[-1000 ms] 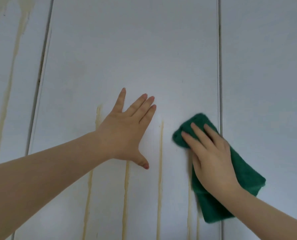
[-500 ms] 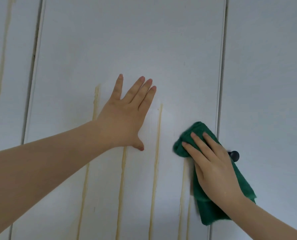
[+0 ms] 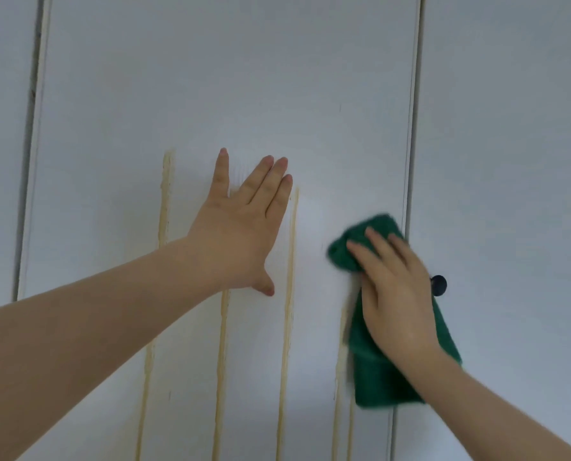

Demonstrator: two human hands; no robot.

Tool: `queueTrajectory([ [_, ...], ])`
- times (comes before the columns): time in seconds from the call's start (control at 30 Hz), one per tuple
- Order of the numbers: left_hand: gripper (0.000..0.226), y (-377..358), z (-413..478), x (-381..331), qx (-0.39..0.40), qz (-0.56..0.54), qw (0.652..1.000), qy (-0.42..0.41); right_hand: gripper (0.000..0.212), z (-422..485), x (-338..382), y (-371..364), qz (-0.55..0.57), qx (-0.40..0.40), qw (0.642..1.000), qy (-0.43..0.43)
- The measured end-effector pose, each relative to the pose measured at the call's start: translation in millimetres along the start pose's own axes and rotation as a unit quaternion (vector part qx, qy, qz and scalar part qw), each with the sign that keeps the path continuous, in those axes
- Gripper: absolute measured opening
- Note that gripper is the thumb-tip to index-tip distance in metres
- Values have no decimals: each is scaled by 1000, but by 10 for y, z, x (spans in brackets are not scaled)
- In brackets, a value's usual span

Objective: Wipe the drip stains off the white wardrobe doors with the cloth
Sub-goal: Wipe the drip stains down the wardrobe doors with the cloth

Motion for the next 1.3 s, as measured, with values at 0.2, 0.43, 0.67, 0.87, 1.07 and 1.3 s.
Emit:
queueTrajectory([
  [0.2, 133, -4, -16, -2, 2, -5, 1000, 1, 52, -228, 61, -45, 9, -13, 1000, -5],
  [0.43, 135, -2, -7, -4, 5, -8, 1000, 4, 47, -106, 0, -24, 17, -12, 999, -24],
  [0.67, 133, -23, -25, 12, 8, -10, 1000, 1, 50, -860, 166, -16, -20, 36, 999, 35],
  [0.87, 134, -5, -8, 4, 13, -6, 1000, 7, 45, -185, -23, 55, -12, -15, 999, -30],
  [1.07, 132, -1, -35, 14, 6, -6, 1000, -2, 49, -1027, 188, 1, -48, 27, 997, 57],
  [1.3, 134, -22, -34, -18, 5, -20, 1000, -7, 45, -246, -10, 46, -17, -28, 998, -47],
])
Point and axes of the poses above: each hand's wrist, its own z-axis towards the middle knuckle, its own y-axis out of the back of the hand, x = y × z, the point moved 7 cm from there along z, towards the middle knuckle, and after that the axes turned 9 degrees about z, right-handed, at the moved point
